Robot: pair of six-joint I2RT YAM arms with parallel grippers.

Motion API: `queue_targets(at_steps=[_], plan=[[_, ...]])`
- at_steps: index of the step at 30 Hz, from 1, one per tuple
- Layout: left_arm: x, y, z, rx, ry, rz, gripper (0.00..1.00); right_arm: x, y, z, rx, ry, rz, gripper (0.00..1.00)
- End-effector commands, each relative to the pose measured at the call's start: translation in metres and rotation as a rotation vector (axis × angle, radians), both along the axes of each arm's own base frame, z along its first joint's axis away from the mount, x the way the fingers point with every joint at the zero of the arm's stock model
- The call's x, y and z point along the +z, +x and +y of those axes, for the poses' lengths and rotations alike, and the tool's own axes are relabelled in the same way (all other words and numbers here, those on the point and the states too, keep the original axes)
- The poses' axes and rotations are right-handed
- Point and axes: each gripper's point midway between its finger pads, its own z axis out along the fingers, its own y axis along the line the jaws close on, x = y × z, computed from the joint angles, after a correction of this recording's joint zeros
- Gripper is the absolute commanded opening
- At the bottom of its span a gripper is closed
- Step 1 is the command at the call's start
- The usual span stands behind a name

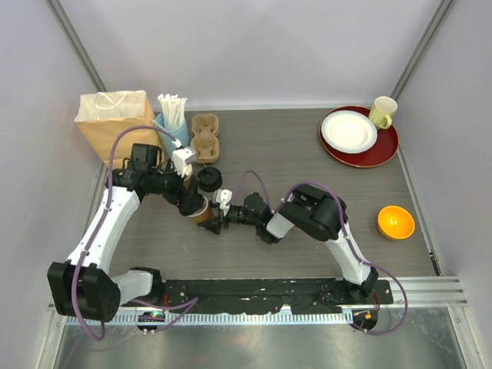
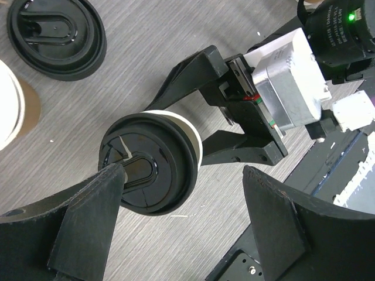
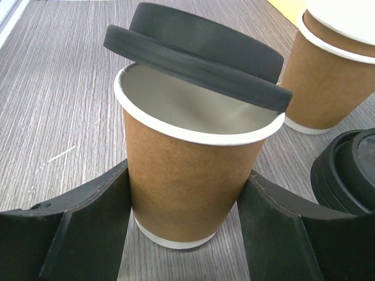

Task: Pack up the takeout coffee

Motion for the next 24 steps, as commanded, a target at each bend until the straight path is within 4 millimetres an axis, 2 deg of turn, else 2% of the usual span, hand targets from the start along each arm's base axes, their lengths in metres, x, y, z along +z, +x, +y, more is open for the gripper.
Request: queue_targets(at_steps=[1,10,17,24], plan=[[-0.009,0.003,-0.010,-0.039,-0.011,0.017,0.86,-0.003,-0.001,-0.004,-0.004,-0.010,-0.041,0.52],[-0.023,-0.009,-0.021,-0.086,-0.002,0.071,0.84,-0.003,0.000,-0.010,-0.021,0.001,-0.024,0.59],[-0.024,-0.015,-0.028,-0.122,0.003,0.079,0.84,-0.004,0.001,-0.013,-0.033,-0.012,-0.020,0.80],[-0.027,-0.020,-0.034,-0.168,0.028,0.079,0.84,-0.003,0.000,-0.016,-0.033,-0.025,-0.023,0.88]])
